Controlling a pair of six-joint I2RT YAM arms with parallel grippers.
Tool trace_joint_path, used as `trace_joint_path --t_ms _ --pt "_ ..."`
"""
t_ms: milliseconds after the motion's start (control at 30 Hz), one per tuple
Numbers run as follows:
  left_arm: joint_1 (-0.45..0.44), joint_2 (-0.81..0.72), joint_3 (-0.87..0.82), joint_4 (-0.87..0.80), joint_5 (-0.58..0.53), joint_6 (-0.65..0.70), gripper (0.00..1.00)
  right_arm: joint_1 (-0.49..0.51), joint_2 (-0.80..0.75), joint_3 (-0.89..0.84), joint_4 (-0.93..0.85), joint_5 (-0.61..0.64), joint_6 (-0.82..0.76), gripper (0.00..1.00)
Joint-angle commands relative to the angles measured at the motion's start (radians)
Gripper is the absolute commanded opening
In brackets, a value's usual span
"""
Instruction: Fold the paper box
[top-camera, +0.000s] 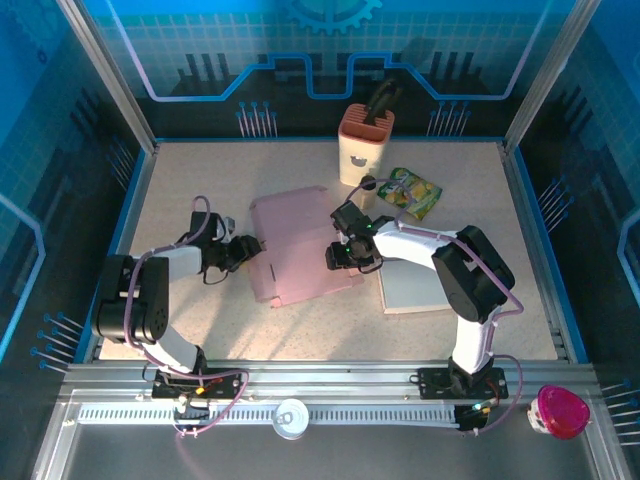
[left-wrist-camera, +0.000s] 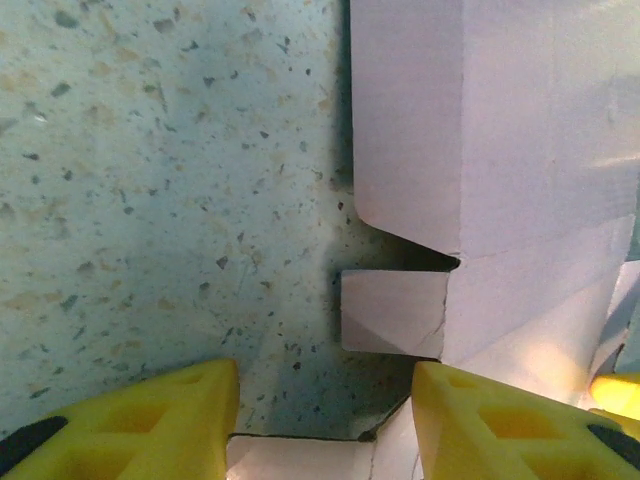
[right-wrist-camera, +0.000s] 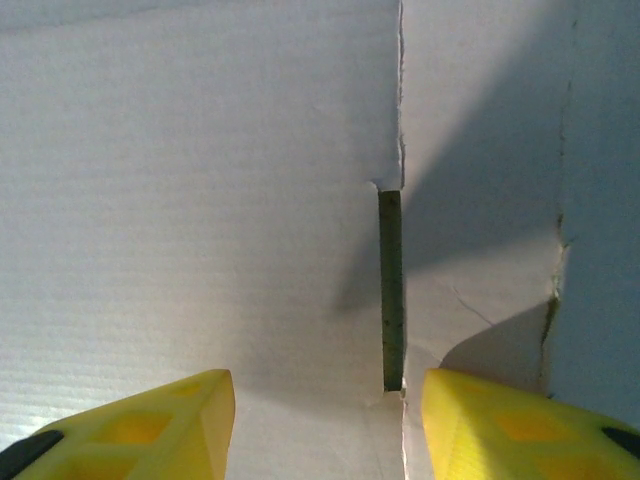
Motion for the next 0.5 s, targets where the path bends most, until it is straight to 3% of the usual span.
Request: trace_joint_path --t_ms 0,467 --pt "-0.004 -0.034 -0.022 -0.042 0.024 -0.016 0.49 -0.014 0.02 0.02 -0.031 0.005 -0.017 0.52" --pt "-0.005 -0.2 -0.092 -0.017 0.082 -0.073 0.43 -0.017 0.035 0.052 -0.068 0.037 -0.046 0.52"
